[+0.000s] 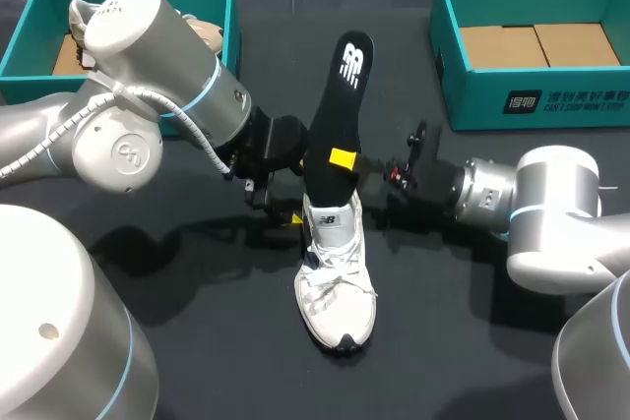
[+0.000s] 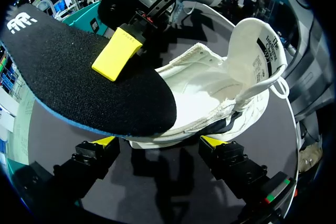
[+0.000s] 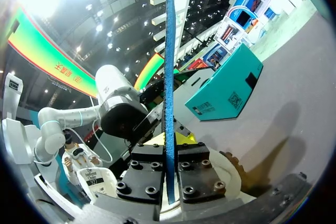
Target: Take the shoe out of the shoebox, open the shoe tongue, remove and reinsert the insole, then place the shoe into the shoebox
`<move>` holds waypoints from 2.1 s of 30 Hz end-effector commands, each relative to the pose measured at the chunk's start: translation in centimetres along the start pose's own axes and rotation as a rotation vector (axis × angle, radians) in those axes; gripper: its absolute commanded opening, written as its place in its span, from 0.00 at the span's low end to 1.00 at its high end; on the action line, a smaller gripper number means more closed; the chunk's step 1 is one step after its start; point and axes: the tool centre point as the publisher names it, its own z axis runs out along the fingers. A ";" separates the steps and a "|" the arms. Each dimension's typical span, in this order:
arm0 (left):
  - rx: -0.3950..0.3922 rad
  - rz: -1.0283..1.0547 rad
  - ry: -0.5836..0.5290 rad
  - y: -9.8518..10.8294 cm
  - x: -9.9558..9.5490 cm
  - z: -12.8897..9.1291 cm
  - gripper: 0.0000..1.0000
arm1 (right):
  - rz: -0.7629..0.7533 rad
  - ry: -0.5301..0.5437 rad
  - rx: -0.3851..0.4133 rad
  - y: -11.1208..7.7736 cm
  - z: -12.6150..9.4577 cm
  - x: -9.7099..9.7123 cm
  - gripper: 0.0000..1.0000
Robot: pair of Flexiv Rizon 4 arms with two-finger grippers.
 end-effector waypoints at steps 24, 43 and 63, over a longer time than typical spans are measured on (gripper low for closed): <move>0.001 0.001 0.001 0.1 0.0 0.0 1.00 | 0.083 -0.024 0.041 -4.4 -1.7 0.4 0.00; 0.001 0.001 0.001 0.1 0.0 0.0 1.00 | 0.191 -0.026 0.103 -8.1 -2.3 1.7 0.00; 0.001 0.001 0.001 0.1 0.0 0.0 1.00 | 0.207 -0.009 0.146 -8.3 -1.2 2.4 0.10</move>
